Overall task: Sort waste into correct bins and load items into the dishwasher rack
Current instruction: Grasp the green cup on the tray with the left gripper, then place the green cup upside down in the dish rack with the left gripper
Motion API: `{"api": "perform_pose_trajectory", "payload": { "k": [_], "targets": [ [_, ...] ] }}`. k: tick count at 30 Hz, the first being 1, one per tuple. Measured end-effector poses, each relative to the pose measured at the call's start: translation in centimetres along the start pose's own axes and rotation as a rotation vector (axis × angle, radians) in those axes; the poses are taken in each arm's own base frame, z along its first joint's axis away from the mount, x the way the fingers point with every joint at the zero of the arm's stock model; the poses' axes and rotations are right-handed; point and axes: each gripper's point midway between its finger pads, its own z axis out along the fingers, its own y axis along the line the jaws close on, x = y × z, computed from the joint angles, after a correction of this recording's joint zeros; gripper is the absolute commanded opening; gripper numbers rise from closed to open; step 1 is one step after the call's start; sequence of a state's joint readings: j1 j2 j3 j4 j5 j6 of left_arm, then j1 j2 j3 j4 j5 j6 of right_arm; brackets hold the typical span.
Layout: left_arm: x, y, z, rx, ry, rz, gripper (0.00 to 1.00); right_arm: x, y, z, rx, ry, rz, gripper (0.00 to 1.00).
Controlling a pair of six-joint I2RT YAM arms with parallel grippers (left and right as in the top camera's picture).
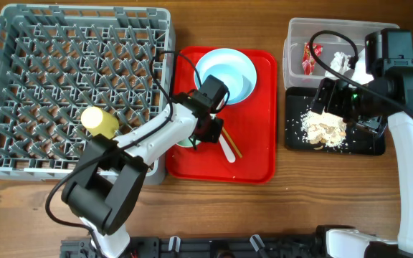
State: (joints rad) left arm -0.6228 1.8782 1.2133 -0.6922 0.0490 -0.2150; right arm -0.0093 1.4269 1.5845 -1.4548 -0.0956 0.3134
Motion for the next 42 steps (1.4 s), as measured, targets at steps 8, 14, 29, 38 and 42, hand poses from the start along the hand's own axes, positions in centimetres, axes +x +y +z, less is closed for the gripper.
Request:
{"api": "perform_pose_trajectory", "payload": {
  "k": [8, 14, 29, 38, 42],
  "targets": [
    [-1.2, -1.6, -3.5, 0.075, -0.036, 0.004, 0.04, 0.0, 0.0, 0.0, 0.000, 0.000, 0.000, 0.90],
    [-4.8, -2.8, -11.6, 0.173, -0.260, 0.008, 0.04, 0.0, 0.0, 0.0, 0.000, 0.000, 0.000, 0.90],
    [-11.2, 15.0, -23.9, 0.464, -0.729, -0.254, 0.04, 0.1, -0.1, 0.1, 0.002, 0.005, 0.001, 0.90],
    [-12.5, 20.6, -20.8, 0.761, -0.783, -0.225, 0.04, 0.1, -0.1, 0.1, 0.002, 0.006, 0.001, 0.90],
    [-12.8, 22.0, -18.9, 0.857, -0.791, -0.213, 0.04, 0.2, -0.1, 0.2, 0.003, 0.009, 0.001, 0.90]
  ]
}}
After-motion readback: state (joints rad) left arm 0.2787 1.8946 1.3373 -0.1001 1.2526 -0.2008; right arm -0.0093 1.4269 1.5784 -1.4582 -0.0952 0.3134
